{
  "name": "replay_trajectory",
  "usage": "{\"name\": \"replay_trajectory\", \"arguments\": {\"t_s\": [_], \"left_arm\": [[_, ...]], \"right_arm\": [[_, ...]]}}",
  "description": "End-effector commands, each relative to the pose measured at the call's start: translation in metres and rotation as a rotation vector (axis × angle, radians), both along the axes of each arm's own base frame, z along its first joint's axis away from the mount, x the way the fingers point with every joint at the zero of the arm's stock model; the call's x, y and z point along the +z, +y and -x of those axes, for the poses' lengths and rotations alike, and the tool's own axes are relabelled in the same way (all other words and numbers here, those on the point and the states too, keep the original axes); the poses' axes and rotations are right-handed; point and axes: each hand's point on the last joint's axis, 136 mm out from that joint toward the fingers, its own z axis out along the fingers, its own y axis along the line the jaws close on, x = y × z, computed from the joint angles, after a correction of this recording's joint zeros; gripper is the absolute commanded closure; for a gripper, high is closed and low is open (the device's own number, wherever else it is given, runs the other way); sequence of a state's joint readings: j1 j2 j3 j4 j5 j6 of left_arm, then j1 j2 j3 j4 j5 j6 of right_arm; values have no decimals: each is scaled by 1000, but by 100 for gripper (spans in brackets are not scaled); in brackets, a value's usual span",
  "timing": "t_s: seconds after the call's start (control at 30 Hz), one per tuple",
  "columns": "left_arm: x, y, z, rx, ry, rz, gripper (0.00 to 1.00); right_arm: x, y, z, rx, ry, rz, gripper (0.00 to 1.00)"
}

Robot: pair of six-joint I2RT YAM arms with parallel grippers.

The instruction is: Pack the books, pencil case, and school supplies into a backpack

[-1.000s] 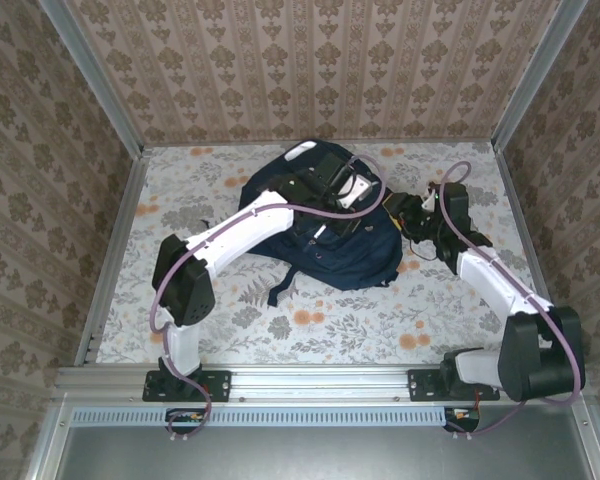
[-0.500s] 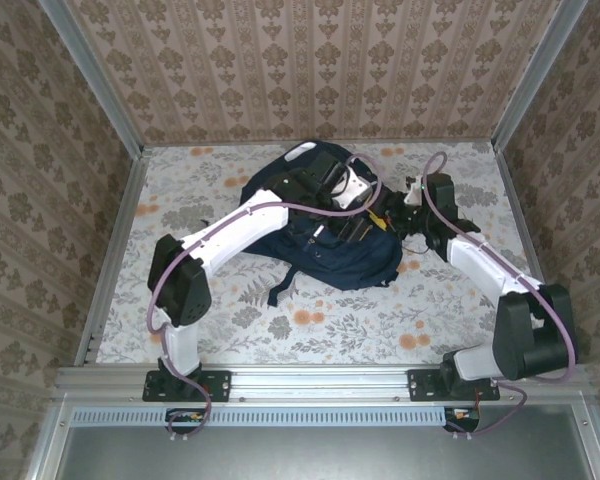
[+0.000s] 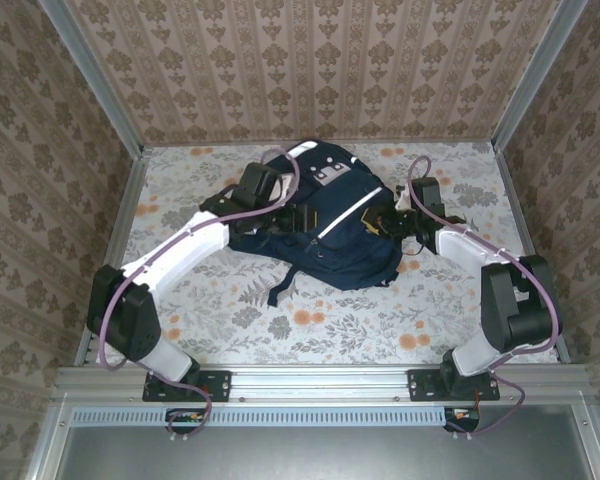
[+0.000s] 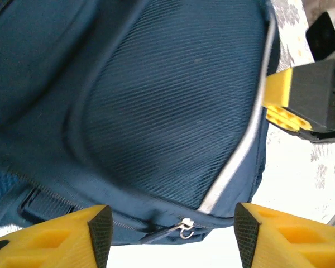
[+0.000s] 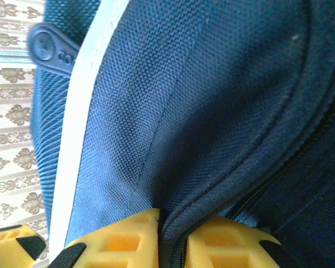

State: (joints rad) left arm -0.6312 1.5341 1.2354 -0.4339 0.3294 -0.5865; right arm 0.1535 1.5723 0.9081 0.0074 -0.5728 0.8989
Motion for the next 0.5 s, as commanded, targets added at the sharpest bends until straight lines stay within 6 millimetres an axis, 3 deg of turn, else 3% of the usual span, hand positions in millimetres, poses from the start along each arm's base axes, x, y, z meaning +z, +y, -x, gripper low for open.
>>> {"name": "replay_trajectory", "arguments": {"t_s": [0.0, 0.27, 0.47], "left_arm": [[-1, -7, -3, 109, 74, 143, 39], [-9, -29, -20, 147, 129, 282, 44], [-23, -30, -27, 188, 161, 284, 62]], "right_arm": [[-42, -17, 1, -47, 77, 125, 83], [-46, -20, 1, -46, 85, 157, 82], [-45, -23, 2, -44, 85, 183, 82]]}}
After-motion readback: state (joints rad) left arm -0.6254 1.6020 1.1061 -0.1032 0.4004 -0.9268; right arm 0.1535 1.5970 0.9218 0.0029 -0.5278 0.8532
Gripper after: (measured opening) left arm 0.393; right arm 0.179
